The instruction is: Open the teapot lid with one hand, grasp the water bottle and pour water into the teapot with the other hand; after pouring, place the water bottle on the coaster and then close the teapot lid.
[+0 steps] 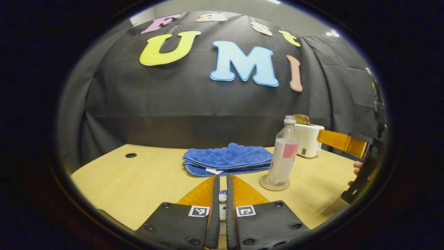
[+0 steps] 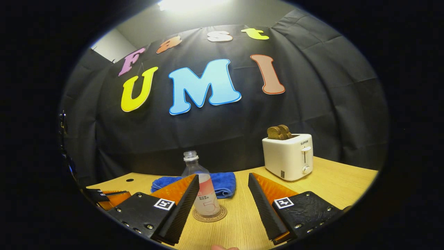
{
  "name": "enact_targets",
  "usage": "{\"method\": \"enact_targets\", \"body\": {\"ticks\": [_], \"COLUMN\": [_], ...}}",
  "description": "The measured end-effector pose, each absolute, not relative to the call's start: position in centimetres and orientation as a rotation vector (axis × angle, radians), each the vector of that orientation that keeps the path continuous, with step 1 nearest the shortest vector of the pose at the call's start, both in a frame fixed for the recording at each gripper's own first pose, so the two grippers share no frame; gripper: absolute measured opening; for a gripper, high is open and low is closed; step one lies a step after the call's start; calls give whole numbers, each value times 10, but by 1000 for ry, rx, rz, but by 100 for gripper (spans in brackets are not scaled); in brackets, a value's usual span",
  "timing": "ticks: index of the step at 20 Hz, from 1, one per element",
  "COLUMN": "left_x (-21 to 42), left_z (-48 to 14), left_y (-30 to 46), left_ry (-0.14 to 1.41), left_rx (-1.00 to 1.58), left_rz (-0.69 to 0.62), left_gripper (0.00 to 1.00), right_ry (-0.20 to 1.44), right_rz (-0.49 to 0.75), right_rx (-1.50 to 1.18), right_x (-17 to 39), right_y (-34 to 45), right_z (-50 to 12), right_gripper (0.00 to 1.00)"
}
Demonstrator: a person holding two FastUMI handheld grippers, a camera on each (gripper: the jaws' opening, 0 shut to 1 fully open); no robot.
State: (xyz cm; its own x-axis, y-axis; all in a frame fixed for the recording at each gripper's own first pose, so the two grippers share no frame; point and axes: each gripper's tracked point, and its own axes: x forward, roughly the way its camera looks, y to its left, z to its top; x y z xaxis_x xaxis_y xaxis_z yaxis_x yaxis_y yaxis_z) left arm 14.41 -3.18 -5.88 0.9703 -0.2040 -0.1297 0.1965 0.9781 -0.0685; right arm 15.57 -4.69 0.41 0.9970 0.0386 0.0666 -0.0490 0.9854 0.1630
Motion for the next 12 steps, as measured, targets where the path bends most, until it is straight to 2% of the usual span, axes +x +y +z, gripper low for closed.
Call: {"method": "enact_targets", "body": {"ticks": [10,11,12], "left_x": [147,148,149], "left_z": [-68,-70,-67], "left_y": [-30,-32,-32], "left_ry": [150,146,140], "left_rx": [-19,-23,-23], "left_rz": [-175,-181,-179], "left_gripper": [15,17,25], "right_ry": [-65,-64,-64], "right_rz": [46,46,45], "right_rx": [175,176,176], "right_x": [155,155,155], "right_y": [-47,-47,-47], "right_z": [5,5,5], "right_gripper": [89,89,89]}}
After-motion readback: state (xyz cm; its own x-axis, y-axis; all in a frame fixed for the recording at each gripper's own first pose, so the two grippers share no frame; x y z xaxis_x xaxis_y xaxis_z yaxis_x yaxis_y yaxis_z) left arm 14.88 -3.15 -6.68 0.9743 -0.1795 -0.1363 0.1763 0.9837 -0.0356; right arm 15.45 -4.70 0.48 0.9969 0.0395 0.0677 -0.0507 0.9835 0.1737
